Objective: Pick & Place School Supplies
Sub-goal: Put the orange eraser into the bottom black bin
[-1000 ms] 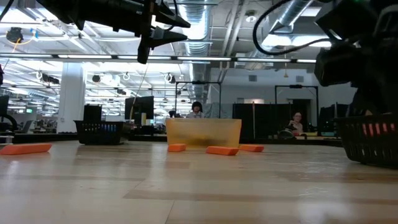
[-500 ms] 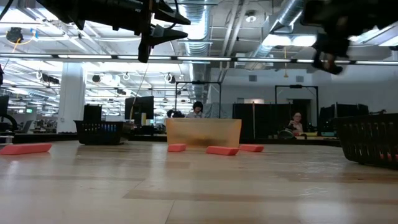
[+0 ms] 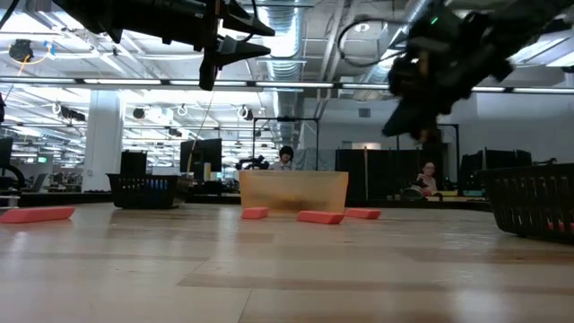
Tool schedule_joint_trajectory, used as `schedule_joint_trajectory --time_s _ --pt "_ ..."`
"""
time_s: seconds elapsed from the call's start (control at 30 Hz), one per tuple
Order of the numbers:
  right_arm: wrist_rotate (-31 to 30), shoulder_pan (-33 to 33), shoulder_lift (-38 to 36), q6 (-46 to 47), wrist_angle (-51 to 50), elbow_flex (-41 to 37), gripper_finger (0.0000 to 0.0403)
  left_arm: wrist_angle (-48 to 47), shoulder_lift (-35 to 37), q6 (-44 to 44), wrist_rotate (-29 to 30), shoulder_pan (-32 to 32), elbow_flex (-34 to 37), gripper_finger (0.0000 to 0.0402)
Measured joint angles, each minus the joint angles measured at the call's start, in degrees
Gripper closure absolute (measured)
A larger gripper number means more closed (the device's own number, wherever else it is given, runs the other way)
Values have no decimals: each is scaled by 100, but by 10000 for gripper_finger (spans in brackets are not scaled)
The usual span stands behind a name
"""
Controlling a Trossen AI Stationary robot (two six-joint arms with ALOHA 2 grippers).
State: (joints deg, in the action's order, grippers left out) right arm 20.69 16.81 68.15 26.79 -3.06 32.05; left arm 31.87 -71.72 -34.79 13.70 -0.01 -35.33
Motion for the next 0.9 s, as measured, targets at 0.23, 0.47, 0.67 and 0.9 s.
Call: schedule_joint_trajectory --time_s 0.23,0.47,0.67,0.9 --pt "1229 538 1715 69 1844 0 403 -5 0 -9 24 117 0 284" --pt "1635 576 2728 240 2334 0 403 -12 0 -4 25 129 0 284" --pt "1656 574 3035 259 2394 11 403 -22 0 -4 22 165 0 284" --pt "1460 651 3040 214 2365 13 403 -32 0 -13 19 300 8 284"
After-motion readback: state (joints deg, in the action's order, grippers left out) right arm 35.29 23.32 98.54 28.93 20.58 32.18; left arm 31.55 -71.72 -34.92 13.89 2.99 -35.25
